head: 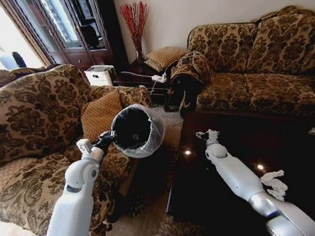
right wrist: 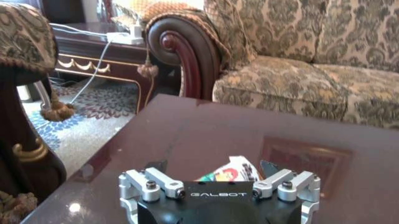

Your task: Move to the front of the table and place the trash on the table into the trash bin.

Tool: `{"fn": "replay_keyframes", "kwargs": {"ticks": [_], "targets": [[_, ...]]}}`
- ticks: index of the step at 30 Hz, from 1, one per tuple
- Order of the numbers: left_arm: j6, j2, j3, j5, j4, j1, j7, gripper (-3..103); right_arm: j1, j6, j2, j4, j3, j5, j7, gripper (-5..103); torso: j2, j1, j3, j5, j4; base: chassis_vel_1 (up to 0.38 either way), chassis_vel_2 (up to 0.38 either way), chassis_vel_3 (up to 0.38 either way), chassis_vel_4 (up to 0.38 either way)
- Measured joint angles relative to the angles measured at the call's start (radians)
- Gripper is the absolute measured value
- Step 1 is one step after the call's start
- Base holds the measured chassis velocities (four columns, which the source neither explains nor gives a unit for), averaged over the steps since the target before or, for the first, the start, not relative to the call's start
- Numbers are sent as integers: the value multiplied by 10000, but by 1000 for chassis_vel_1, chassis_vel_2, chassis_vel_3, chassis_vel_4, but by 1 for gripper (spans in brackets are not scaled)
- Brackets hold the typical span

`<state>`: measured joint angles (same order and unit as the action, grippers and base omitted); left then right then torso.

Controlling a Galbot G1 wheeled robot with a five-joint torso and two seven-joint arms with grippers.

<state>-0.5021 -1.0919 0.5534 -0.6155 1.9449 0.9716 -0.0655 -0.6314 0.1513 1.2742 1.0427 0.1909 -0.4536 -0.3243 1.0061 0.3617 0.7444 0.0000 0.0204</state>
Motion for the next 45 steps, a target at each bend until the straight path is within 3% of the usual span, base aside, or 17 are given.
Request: {"fn": "replay_keyframes", "kwargs": {"ticks": [14,17,26,29,39,45], "targets": [[-8,-20,-112,0,-19,-151,-25,2,-161,30,-120,-220,159,-508,-121,64,0,0,-1,0,2,0,0,0,0],[-10,-19,-113,-7,-17,-151,-32,2,-319,31,-197,31,163,-555,-240,52,0,0,0,0,1,0,0,0,0],[-22,-22,-113,-41,5,-149,-43,2,-668,248,-335,682,163,-879,-513,33,0,0,0,-1,1,0,0,0,0],[-31,1,-113,-60,10,-186,-47,2,-870,257,-389,1096,166,-900,-658,21,0,0,0,1,0,0,0,0,0],[-40,32,-213,-87,38,-221,-67,2,-1125,298,-732,2775,39,-1077,-1073,1,0,0,0,1,1,0,0,0,0],[-45,107,-461,-93,41,-265,-74,2,-928,207,-1159,4410,-161,-1085,-1234,0,0,0,0,1,0,0,0,0,0]]}}
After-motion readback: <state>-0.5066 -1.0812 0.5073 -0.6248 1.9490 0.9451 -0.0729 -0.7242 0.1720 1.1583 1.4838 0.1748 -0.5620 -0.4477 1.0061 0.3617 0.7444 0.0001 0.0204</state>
